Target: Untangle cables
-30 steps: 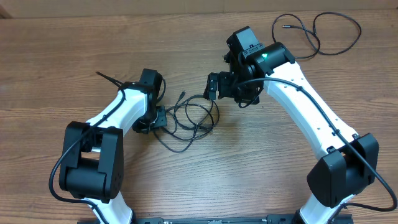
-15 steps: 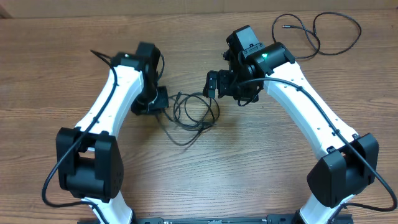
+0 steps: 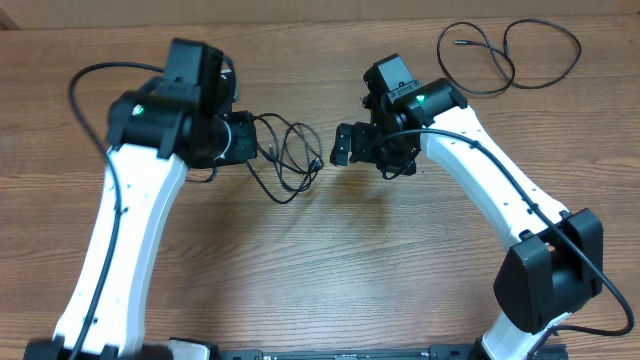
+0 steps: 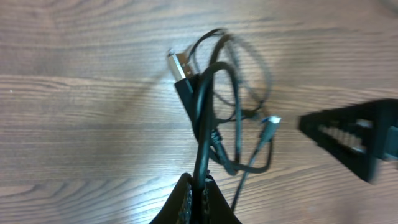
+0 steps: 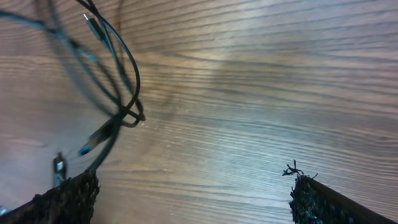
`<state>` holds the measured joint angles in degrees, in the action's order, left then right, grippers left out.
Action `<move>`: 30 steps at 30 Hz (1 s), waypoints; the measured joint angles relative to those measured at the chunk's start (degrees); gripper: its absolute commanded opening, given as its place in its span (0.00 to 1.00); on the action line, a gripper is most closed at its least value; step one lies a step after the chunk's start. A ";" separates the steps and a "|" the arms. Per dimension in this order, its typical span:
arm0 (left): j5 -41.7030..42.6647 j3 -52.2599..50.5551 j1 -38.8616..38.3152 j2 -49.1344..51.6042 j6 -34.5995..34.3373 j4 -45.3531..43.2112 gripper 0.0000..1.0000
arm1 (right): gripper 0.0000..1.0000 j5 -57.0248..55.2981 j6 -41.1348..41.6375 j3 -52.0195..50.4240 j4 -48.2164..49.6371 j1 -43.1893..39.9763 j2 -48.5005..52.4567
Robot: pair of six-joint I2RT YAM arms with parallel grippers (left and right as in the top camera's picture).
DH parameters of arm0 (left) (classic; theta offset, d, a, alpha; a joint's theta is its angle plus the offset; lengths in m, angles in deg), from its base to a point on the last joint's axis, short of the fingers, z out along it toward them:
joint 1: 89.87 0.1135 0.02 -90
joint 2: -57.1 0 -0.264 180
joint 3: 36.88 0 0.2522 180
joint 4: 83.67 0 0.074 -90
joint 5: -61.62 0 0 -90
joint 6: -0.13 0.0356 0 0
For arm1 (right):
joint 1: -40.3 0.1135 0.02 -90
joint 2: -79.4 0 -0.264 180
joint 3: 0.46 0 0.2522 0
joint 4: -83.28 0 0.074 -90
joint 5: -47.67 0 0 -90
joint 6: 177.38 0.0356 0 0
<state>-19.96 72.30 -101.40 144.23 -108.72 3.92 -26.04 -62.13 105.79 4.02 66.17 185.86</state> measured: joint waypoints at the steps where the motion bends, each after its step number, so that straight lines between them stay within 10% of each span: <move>1: 0.33 0.00 0.00 -1.01 0.00 -0.11 0.04 | 1.00 0.48 0.04 -0.02 0.09 0.00 0.00; 30: 23.58 0.00 0.04 -8.72 -9.73 -12.70 0.04 | 1.00 8.57 -2.21 -0.04 6.91 7.21 0.00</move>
<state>3.63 72.30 -101.36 135.51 -118.45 -8.78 -17.47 -64.33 105.75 10.93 73.38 185.86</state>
